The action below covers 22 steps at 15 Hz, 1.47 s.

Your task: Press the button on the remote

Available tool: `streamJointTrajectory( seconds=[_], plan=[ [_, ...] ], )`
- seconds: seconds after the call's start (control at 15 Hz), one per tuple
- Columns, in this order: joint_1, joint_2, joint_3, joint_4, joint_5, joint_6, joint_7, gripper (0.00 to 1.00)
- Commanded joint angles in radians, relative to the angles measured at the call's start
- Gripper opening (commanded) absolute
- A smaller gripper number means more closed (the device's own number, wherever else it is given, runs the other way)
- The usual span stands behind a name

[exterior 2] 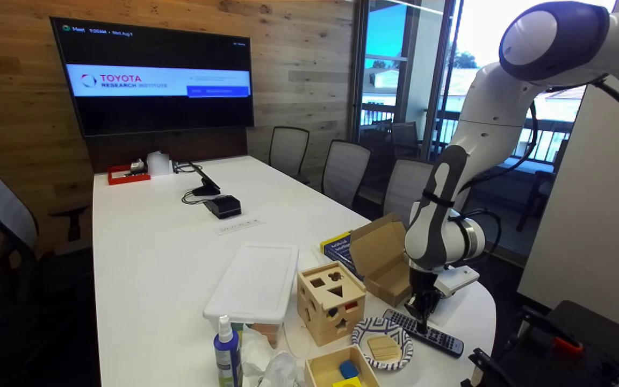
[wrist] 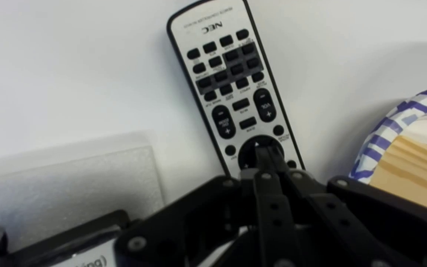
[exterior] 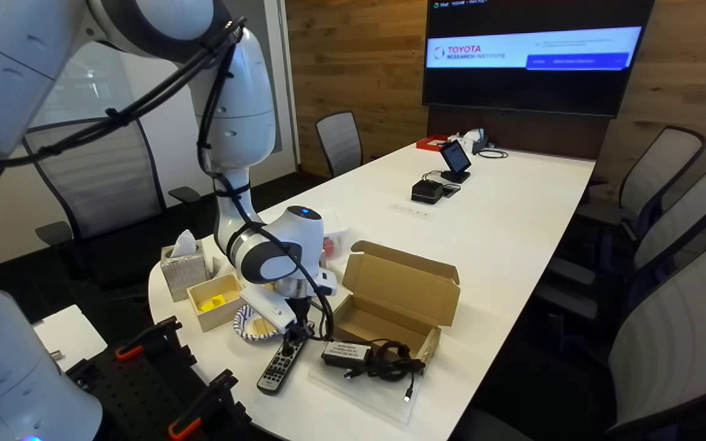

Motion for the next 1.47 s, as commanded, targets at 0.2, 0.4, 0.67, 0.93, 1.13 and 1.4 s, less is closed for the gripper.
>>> streamJointTrajectory(
  seconds=[0.2, 0.4, 0.67, 0.93, 1.13, 1.4],
  plan=[
    [-0.017, 0.091, 0.035, 0.045, -0.008, 0.030, 0.036, 0.00],
    [0.006, 0.109, 0.027, 0.057, -0.008, 0.032, 0.054, 0.00],
    [0.030, 0.106, 0.012, 0.059, -0.009, 0.029, 0.093, 0.00],
    [0.045, 0.131, 0.008, 0.082, -0.011, 0.025, 0.113, 0.00],
    [0.062, 0.150, -0.002, 0.098, -0.013, 0.034, 0.124, 0.00],
    [0.061, 0.183, 0.010, 0.110, -0.003, 0.062, 0.136, 0.00]
  ],
)
